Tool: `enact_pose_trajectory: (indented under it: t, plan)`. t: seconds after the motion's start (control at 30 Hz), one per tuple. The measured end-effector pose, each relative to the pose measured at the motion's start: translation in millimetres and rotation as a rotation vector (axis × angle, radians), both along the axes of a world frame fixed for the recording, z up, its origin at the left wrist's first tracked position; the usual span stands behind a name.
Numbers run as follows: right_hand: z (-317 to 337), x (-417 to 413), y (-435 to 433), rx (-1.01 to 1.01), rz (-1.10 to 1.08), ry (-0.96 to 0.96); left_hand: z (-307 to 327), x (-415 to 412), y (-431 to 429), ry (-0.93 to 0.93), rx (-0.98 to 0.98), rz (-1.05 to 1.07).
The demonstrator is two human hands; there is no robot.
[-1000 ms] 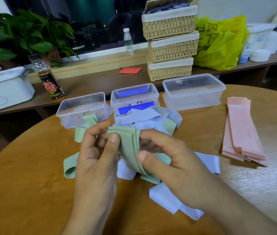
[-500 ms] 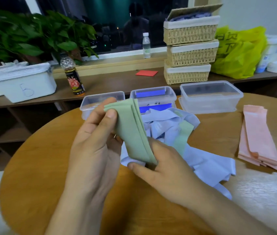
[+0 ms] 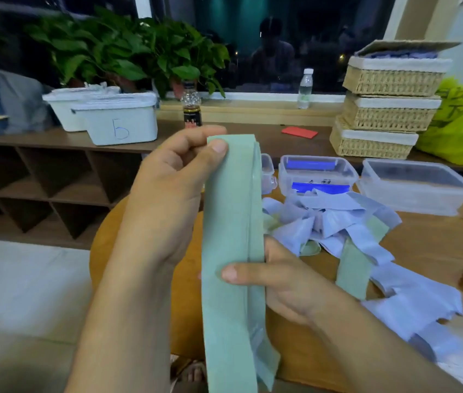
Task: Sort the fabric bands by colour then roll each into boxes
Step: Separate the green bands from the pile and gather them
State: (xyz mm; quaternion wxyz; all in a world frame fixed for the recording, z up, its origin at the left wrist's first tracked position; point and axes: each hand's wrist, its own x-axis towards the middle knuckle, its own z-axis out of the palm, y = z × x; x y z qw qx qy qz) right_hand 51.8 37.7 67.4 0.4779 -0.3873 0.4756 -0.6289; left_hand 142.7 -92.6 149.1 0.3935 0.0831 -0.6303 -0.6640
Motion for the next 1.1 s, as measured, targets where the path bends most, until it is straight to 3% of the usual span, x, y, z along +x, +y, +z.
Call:
enact_pose_trajectory:
  t: [0.2, 0.57, 0.83, 1.1]
  plan:
    - [-4.9, 16.4, -40.6, -0.114, 0.155, -0.065, 4.1, 32.7, -14.5, -0.032, -0.065, -0.058]
    - [19.9, 5.4, -59.5, -0.15, 0.187, 0.264, 14.8, 60.7, -20.0, 0.106, -0.108, -0.101]
    - [5.8, 5.6, -59.7, -0.195, 0.37, 0.04, 17.1, 54.1, -14.9, 0.122, -0.075, -0.104]
    - [-6.6, 13.8, -72.1, -0.202, 0.469, 0.01, 17.1, 53.9, -16.2, 0.12, -0.044, -0.07]
